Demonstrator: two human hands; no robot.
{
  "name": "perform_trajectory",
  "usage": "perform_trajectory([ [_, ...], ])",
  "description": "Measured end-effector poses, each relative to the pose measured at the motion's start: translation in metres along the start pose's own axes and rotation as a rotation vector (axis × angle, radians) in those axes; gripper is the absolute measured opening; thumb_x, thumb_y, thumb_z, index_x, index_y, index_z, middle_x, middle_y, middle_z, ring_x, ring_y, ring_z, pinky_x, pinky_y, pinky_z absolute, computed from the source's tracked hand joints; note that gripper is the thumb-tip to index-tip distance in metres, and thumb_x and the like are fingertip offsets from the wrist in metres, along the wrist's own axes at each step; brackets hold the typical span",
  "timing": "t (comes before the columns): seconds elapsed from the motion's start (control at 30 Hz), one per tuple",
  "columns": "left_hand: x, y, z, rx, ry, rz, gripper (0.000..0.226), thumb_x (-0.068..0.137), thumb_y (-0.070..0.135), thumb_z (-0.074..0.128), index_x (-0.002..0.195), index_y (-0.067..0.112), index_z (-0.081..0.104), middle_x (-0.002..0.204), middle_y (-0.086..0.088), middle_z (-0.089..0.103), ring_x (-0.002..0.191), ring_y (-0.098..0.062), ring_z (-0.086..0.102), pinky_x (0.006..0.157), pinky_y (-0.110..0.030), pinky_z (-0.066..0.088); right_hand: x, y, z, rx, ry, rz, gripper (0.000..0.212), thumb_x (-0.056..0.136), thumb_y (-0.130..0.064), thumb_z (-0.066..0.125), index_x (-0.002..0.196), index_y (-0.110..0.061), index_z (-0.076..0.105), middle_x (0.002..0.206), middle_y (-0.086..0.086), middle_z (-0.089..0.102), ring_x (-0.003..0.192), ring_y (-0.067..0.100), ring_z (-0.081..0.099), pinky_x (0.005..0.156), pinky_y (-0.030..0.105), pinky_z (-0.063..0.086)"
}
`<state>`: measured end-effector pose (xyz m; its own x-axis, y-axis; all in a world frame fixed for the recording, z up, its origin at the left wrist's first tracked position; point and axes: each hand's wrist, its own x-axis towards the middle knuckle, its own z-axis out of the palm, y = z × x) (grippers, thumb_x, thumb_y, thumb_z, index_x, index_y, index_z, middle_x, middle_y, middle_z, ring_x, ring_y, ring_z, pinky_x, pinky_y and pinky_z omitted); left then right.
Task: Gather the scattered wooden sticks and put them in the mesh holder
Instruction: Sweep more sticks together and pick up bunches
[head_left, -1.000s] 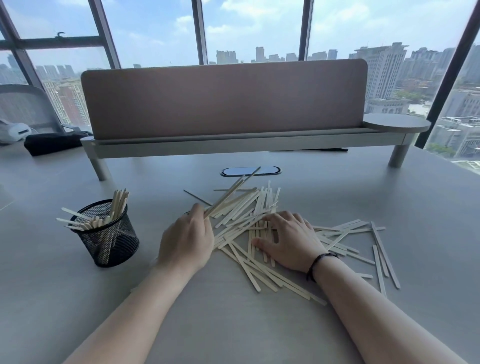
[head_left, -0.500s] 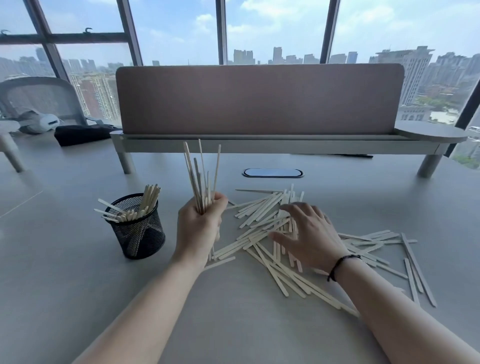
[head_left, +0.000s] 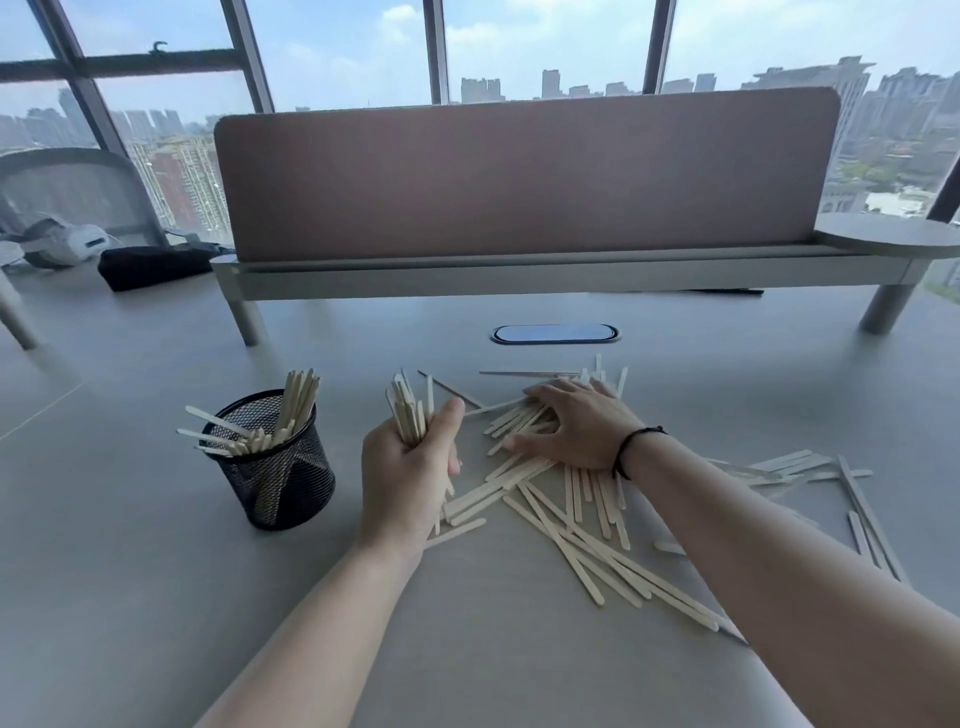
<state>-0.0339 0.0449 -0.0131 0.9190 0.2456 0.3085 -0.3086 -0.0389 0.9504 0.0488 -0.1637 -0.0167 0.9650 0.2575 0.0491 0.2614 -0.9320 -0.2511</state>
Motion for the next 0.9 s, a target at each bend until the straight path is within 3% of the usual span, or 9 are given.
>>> perform_trajectory([
  [0.1,-0.001,-0.001,0.002,0.03,-0.008,0.037,0.062,0.092,0.035,0.067,0.054,-0.007,0.041,0.044,-0.007,0.044,0.045,-0.023,0.046,0.059,-0.052,0.05,-0.011,-0.004,0.004,0.015,0.075,-0.019,0.094,0.066,-0.096,0.039,0.137,-0.035,0.054,0.136,-0.009,0.049,0.134,0.018,0.039,0.116,0.04,0.024],
  [0.2,-0.003,-0.001,0.003,0.057,-0.034,0.062,0.066,0.091,0.044,0.067,0.046,0.006,0.038,0.039,-0.004,0.041,0.041,-0.024,0.045,0.054,-0.05,0.047,-0.025,-0.008,0.009,-0.001,0.132,-0.037,0.083,0.067,-0.094,0.04,0.123,-0.036,0.061,0.123,-0.008,0.053,0.126,0.019,0.043,0.111,0.037,0.027],
  [0.27,-0.006,0.0,0.003,0.056,-0.074,0.063,0.066,0.09,0.05,0.066,0.044,0.013,0.036,0.038,-0.004,0.038,0.04,-0.024,0.041,0.049,-0.048,0.042,-0.033,-0.011,0.011,-0.017,0.173,-0.044,0.072,0.07,-0.09,0.042,0.111,-0.034,0.062,0.116,-0.006,0.056,0.121,0.02,0.047,0.107,0.036,0.03],
  [0.37,-0.011,0.003,0.004,0.018,-0.119,0.036,0.071,0.089,0.054,0.066,0.051,0.007,0.028,0.042,-0.01,0.031,0.042,-0.023,0.032,0.042,-0.047,0.03,-0.044,-0.012,0.013,-0.051,0.215,-0.066,0.064,0.073,-0.089,0.039,0.094,-0.031,0.059,0.101,-0.007,0.058,0.107,0.019,0.052,0.094,0.036,0.036],
  [0.47,-0.016,0.006,0.007,0.009,-0.135,0.029,0.074,0.092,0.049,0.064,0.058,-0.005,0.024,0.048,-0.013,0.028,0.045,-0.026,0.028,0.04,-0.05,0.024,-0.052,-0.014,0.013,-0.081,0.233,-0.085,0.061,0.077,-0.087,0.036,0.079,-0.029,0.052,0.086,-0.01,0.056,0.092,0.018,0.053,0.084,0.036,0.039],
  [0.6,-0.02,0.01,0.009,0.002,-0.129,0.007,0.072,0.092,0.049,0.064,0.057,-0.001,0.027,0.051,-0.014,0.028,0.047,-0.027,0.027,0.039,-0.05,0.023,-0.059,-0.013,0.013,-0.073,0.245,-0.084,0.062,0.083,-0.082,0.037,0.068,-0.023,0.047,0.075,-0.009,0.054,0.075,0.019,0.051,0.072,0.034,0.037],
  [0.7,-0.02,0.01,0.01,-0.004,-0.127,-0.003,0.072,0.09,0.05,0.063,0.058,-0.003,0.026,0.051,-0.013,0.028,0.047,-0.026,0.027,0.039,-0.049,0.023,-0.06,-0.012,0.014,-0.068,0.247,-0.066,0.069,0.083,-0.083,0.029,0.065,-0.019,0.046,0.072,-0.006,0.055,0.074,0.022,0.055,0.068,0.035,0.045],
  [0.9,-0.016,0.007,0.011,-0.045,-0.089,0.006,0.059,0.087,0.052,0.063,0.053,0.014,0.034,0.045,-0.01,0.034,0.037,-0.02,0.034,0.043,-0.03,0.031,-0.063,-0.015,0.011,-0.106,0.26,-0.113,0.071,0.087,-0.078,0.021,0.055,-0.017,0.04,0.071,-0.005,0.051,0.073,0.022,0.056,0.061,0.033,0.037],
])
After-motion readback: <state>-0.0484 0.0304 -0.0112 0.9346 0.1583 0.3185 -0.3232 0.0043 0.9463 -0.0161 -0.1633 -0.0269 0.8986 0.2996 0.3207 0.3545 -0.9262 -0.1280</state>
